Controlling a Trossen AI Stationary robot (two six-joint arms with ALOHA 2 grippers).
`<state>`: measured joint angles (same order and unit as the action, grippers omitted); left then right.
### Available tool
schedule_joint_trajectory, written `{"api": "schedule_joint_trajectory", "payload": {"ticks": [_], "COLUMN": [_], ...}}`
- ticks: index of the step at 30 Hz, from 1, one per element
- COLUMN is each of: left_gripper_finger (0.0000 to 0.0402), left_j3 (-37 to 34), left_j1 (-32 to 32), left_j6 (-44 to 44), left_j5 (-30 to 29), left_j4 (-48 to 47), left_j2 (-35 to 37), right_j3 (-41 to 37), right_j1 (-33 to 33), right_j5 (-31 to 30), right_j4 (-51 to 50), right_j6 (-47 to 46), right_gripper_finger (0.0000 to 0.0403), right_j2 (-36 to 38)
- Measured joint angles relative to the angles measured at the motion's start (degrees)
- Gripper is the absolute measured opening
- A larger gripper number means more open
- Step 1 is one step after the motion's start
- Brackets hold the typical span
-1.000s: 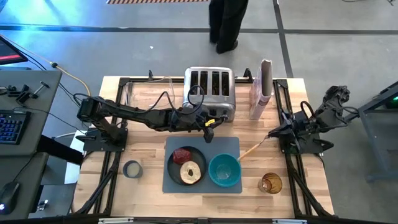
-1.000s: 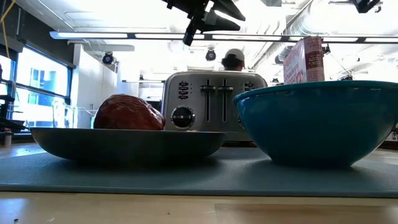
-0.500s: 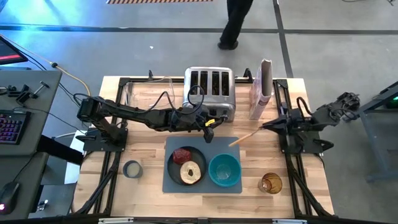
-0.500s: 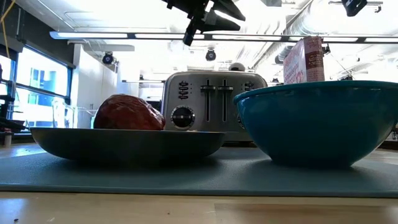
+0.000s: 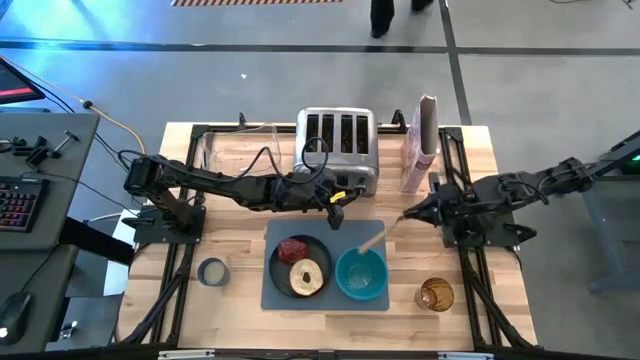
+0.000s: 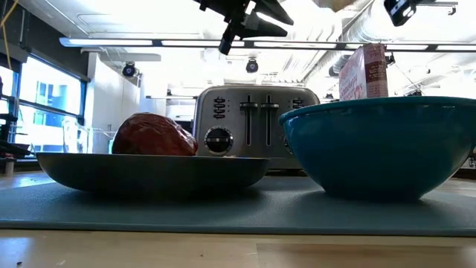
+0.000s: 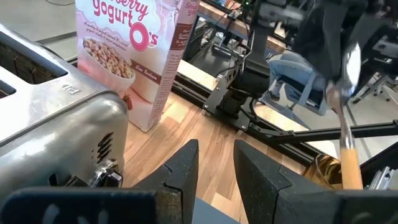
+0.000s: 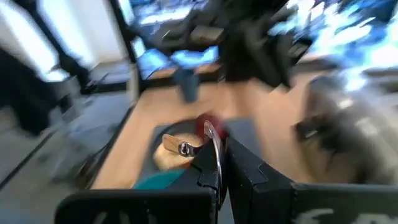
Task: Arrange a breakfast setting
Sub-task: Put the spoon on the table to the right of the blue bowl
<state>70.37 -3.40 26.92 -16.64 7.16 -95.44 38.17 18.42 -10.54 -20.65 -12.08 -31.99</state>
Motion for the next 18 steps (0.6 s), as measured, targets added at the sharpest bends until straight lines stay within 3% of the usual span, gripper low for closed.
{"api": "schedule_joint_trajectory", "payload": {"ticks": [10,18], "left_gripper_finger": [0.009,0.009], "left_j3": [0.02,0.01], "left_j1": [0.05,0.42], "left_j6": [-2.14,-2.11], "left_j5": [0.0,1.36], "left_j4": [-0.72,-0.9], "left_j2": [0.0,0.0], "right_j3": [0.0,0.0], "right_j1": [-10.17,-15.59], "right_j5": [22.92,38.38], "right_j4": [-13.25,-16.32], "right_j6": [-4.32,-2.07], "right_gripper_finger": [0.0,0.0], "right_j2": [-1.73,-10.7]}}
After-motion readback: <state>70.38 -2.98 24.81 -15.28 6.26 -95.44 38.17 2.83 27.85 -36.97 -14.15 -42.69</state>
